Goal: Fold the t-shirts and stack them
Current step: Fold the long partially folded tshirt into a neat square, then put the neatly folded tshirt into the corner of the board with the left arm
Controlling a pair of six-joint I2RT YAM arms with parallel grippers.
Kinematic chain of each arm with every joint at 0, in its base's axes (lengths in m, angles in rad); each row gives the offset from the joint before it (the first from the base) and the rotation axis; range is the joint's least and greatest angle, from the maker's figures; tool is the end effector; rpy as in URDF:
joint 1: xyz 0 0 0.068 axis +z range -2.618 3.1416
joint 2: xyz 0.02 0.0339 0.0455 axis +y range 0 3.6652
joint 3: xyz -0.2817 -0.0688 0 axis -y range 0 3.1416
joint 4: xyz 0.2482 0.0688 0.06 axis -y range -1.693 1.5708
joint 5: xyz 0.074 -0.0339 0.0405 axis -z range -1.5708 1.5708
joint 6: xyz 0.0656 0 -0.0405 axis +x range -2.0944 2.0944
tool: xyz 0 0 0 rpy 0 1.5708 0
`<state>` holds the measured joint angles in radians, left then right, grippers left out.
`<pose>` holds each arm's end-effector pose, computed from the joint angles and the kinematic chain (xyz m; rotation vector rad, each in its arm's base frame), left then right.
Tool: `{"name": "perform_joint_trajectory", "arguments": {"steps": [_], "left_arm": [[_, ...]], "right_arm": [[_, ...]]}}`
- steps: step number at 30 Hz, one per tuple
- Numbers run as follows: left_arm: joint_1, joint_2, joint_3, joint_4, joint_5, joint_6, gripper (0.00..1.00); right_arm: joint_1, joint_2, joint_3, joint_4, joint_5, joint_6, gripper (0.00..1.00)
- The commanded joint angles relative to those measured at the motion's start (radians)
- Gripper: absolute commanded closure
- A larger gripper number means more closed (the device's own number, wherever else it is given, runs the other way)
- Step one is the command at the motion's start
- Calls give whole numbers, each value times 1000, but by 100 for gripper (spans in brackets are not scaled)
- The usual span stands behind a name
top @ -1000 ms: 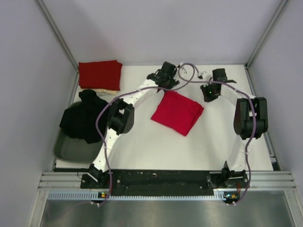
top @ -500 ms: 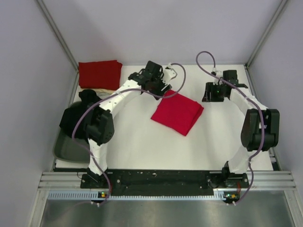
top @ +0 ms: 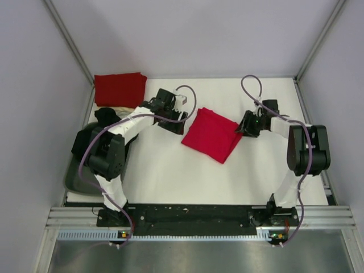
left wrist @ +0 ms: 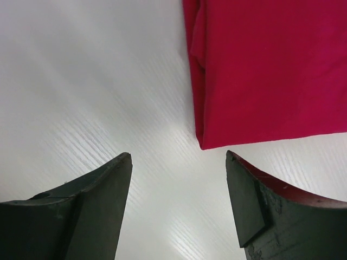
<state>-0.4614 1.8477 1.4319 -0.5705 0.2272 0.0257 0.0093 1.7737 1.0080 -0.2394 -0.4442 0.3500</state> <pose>0.3734 -0.2022 0.2241 0.7088 2.4848 -0.4556 0.3684 0.0316 0.1482 0.2702 2.5683 0.7064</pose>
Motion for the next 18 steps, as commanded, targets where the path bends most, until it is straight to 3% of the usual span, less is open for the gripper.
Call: {"name": "perform_joint_trajectory", "arguments": {"steps": [1,6,9,15,18], "left_arm": [[27,-84,-27,100,12,-87,26],[43,-56,-34,135,76,-136,25],[43,-22,-13,168,101,-193,25],[46,117,87,182,135,-316,20],[46,182,123,193,150,-362,7]], "right_arm": [[35,96,118,98,-36,55,58],[66,237,294,92,-47,78,82],[98,315,409,71,-48,83,82],[110,305,472,9,27,78,50],[110,230,436,-8,68,32,39]]}}
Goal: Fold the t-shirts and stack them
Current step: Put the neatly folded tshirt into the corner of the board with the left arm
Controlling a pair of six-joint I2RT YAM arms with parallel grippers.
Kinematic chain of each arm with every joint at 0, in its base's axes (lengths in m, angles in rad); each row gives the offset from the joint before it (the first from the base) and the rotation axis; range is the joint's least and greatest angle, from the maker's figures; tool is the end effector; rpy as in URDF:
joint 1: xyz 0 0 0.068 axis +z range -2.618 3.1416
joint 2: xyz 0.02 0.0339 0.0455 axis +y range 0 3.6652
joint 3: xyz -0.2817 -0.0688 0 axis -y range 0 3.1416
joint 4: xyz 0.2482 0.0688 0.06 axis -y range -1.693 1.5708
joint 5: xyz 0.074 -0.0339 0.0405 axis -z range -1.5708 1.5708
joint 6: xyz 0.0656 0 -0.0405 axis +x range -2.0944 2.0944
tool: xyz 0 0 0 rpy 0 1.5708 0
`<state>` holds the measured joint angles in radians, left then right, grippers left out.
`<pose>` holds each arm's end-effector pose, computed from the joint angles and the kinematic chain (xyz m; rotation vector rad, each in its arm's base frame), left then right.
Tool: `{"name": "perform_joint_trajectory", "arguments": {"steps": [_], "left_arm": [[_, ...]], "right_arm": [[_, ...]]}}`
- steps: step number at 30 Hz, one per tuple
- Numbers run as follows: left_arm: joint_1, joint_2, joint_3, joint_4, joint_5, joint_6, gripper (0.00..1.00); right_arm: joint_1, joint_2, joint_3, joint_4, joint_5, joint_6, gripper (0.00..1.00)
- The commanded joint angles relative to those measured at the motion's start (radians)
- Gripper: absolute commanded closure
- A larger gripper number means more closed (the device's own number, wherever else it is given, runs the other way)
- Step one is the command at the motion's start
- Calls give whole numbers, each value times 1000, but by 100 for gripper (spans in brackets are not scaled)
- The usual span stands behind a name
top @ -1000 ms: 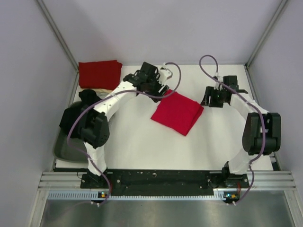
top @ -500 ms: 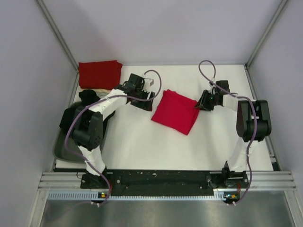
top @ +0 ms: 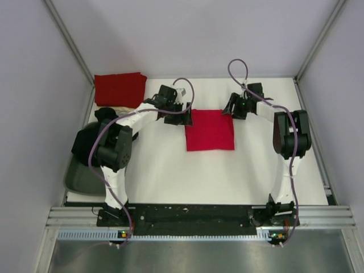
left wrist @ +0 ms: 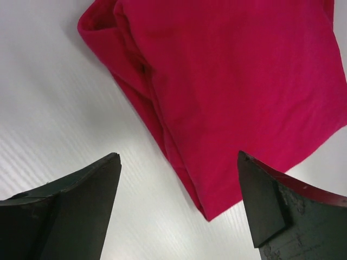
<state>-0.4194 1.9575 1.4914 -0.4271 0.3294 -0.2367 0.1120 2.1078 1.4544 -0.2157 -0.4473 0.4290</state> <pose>0.4117 -0.2068 0.2104 0.3768 2.4955 -0.6825 0.4774 0.0822 0.1506 0.1869 2.4726 0.7833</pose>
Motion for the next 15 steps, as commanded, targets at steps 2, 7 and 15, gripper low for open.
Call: {"name": "perform_joint_trajectory", "arguments": {"steps": [2,7,15], "left_arm": [[4,118,87,48,37,-130,7],[5,227,179,14,51,-168,12],[8,314,253,2,118,-181,81]], "right_arm": [[8,-165,-48,-47,110,-81,37],[8,-334,-158,-79,177,-151,35],[0,-615,-305,-94,203,-205,33]]}}
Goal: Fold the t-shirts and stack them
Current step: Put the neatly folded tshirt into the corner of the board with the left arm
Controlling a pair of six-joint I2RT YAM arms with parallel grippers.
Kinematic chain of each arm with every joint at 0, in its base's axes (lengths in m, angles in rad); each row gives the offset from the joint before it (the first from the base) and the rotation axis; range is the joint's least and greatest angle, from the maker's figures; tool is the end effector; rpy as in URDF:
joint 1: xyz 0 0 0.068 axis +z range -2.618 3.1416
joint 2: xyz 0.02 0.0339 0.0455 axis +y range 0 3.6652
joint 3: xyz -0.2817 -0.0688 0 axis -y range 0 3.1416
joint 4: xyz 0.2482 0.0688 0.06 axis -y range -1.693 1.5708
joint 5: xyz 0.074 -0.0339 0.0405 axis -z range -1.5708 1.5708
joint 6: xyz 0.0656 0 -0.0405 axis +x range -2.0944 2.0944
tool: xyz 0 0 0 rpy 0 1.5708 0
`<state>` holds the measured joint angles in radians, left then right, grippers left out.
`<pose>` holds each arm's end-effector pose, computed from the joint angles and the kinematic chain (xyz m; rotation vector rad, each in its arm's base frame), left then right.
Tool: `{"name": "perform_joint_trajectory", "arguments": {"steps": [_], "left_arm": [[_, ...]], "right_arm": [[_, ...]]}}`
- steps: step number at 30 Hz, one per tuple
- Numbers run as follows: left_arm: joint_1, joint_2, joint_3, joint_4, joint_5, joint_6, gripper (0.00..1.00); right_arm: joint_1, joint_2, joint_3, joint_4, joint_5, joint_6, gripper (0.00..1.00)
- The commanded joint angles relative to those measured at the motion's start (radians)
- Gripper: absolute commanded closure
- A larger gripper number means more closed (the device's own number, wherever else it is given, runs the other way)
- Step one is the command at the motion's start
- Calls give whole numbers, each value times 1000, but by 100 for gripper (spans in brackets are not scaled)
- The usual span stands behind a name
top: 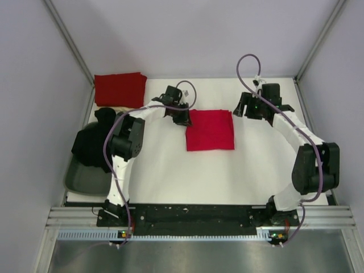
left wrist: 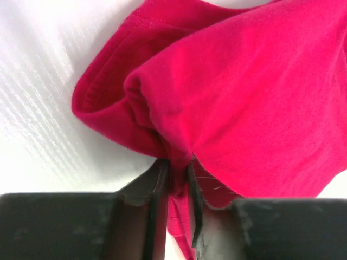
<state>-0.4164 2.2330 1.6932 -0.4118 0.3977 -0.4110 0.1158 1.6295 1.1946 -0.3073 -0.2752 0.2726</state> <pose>0.4607 -0.2315 0.1500 0.1755 2.6126 -0.8182 0.3833 0.0625 0.2519 0.0410 2.3337 0.5142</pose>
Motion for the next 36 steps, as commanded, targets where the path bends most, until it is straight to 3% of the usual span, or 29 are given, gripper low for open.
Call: {"name": "perform_joint_trajectory", "arguments": {"steps": [1,8,13,15,16,21,36], "left_arm": [[8,42,65,-16,70,-2,100],[79,-47,98,-22,57,63,100],[160,-55,275,-189,-54,240,100],[185,-56,339,-222,-124,331,100],[189,-41,389,-255,-175,386,100],[194,36,660,-374,-364,598,100],[194,-3,704,-279,-743,886,100]], "right_arm": [[-7,-164,-56,-3,34,-52,33],[-8,-304,-105,-39,60,-99,31],[-8,-365,-116,-70,59,-124,27],[-8,-382,-130,-76,62,-133,14],[-10,-387,-138,-81,73,-134,1],[-8,-399,-173,-102,134,-148,1],[-8,-428,-198,-144,169,-191,1]]}}
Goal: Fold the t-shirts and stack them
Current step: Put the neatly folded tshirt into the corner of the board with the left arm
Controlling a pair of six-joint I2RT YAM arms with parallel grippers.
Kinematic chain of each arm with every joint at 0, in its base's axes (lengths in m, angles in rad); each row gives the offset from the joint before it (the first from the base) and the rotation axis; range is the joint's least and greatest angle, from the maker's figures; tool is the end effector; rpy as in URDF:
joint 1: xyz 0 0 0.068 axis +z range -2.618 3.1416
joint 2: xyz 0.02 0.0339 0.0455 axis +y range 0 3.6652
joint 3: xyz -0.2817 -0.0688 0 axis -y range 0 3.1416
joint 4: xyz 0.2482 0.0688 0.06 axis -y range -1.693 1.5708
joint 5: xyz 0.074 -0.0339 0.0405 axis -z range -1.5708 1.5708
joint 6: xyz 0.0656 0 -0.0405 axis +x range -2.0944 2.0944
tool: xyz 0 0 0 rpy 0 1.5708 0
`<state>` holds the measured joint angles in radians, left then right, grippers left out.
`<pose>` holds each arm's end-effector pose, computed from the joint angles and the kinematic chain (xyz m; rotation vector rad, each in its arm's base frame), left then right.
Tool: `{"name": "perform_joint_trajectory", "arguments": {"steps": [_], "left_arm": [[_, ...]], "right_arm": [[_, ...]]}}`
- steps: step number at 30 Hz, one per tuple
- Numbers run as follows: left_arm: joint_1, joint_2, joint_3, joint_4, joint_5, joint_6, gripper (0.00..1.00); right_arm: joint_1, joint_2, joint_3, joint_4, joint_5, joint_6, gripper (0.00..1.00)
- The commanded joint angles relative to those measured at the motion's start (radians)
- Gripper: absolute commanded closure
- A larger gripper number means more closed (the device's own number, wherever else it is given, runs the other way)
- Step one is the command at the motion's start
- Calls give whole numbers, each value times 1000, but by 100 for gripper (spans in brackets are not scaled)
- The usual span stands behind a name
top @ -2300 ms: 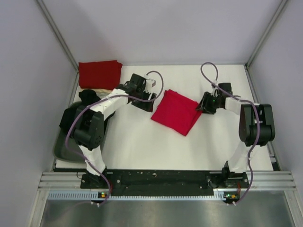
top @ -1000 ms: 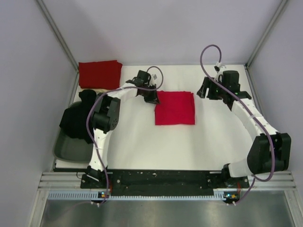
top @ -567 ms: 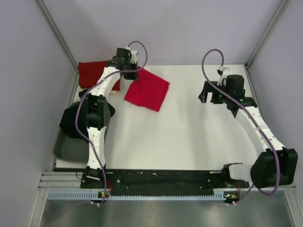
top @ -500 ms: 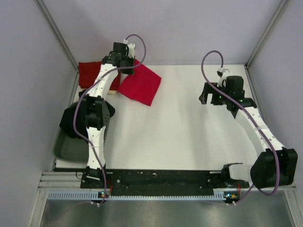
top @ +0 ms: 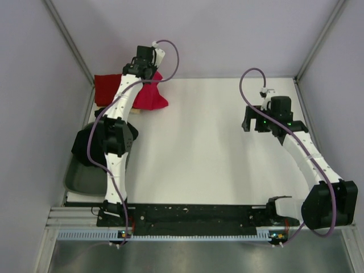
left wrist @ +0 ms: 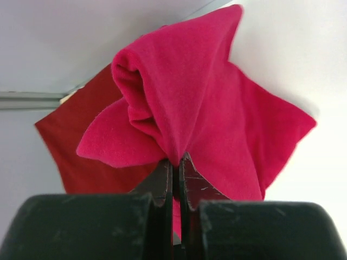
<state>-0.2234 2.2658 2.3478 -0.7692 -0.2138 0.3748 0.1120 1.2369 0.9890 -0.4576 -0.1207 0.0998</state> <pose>0.5390 -0.1082 0.3224 0.5554 2.1900 0.3222 0.2862 0.0401 0.2867 -0.0776 2.2811 0.2485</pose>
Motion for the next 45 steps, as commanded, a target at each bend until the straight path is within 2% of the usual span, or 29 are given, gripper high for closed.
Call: {"name": "perform_joint_trajectory", "arguments": {"steps": [1,14,22,36,41,42,43,45], "left_arm": [[1,-43,50,99,-142,119,100],[70,-48,48,192,-237,328,100],[139,-60,47,237,-225,352,100],[249,60,47,381,-213,408,100],[280,124,53,464,-306,430,100],[286,133,53,478,-334,438,91],[292,138,53,494,-361,446,76],[302,146,54,527,-423,475,38]], "right_arm": [[-5,-36,7,5,18,-20,1],[-5,-48,4,-10,39,-55,1],[-5,-39,16,-15,46,-61,1],[-5,-39,31,-35,65,-94,1],[-5,-43,36,-47,76,-94,1],[-5,-47,33,-47,75,-94,1],[-5,-45,33,-49,73,-94,1],[-5,-39,31,-49,64,-94,1]]}}
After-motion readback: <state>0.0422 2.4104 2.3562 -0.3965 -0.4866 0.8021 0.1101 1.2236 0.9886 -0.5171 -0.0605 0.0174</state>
